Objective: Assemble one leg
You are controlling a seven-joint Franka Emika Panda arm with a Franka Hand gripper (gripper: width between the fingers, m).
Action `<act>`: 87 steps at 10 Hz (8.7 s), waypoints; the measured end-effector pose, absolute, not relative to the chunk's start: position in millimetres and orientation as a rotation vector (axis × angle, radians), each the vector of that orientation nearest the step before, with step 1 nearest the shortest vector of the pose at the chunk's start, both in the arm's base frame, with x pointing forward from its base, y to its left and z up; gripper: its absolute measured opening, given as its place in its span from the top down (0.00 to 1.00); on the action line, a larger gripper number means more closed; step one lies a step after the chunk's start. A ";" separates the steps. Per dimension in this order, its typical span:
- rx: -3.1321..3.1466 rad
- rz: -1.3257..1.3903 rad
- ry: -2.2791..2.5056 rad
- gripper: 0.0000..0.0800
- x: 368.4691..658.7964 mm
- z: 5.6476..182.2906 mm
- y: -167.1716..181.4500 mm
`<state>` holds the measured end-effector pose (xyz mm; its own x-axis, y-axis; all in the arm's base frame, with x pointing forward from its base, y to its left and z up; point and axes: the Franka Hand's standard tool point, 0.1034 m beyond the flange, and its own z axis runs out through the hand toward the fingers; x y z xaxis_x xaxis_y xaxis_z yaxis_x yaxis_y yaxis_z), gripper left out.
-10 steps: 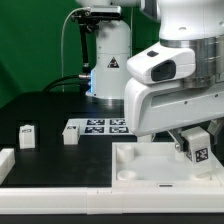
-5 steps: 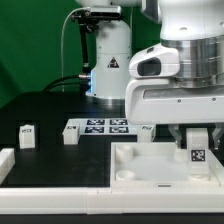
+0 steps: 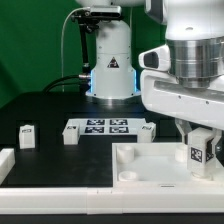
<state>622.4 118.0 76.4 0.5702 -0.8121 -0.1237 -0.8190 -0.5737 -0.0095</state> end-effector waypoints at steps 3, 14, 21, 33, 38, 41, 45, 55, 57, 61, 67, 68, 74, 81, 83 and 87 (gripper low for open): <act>-2.479 0.176 1.835 0.64 622.5 76.0 120.7; -2.998 0.114 0.547 0.19 618.5 73.7 126.8; -3.044 0.062 -0.318 0.35 629.3 78.2 116.0; -2.801 0.034 1.376 0.63 629.3 76.1 115.4; -2.588 0.035 1.748 0.63 630.3 76.7 115.7; -2.827 0.020 1.307 0.23 629.2 74.5 117.4; -3.040 0.015 0.627 0.19 627.0 74.8 129.7; -3.104 -0.007 -0.257 0.64 630.3 74.5 115.0; -3.107 -0.006 -0.213 0.64 630.2 74.3 114.8; -3.061 -0.026 0.573 0.64 629.8 72.6 119.9; -2.714 -0.050 1.570 0.64 629.0 72.0 120.0; -2.733 -0.051 1.537 0.64 629.1 72.0 120.2; -3.002 -0.054 0.923 0.19 629.2 71.2 119.8; -3.158 -0.050 -0.300 0.19 629.6 72.5 118.4; -3.150 -0.049 -0.472 0.30 630.3 72.3 115.2; -3.154 -0.047 -0.445 0.64 630.1 71.6 114.9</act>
Offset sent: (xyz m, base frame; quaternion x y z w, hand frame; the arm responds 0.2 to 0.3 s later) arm 0.0000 0.0000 0.0000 0.0000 0.0000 0.2667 0.9638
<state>630.1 114.9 71.6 0.9606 0.2769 0.0233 0.2756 -0.9601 0.0475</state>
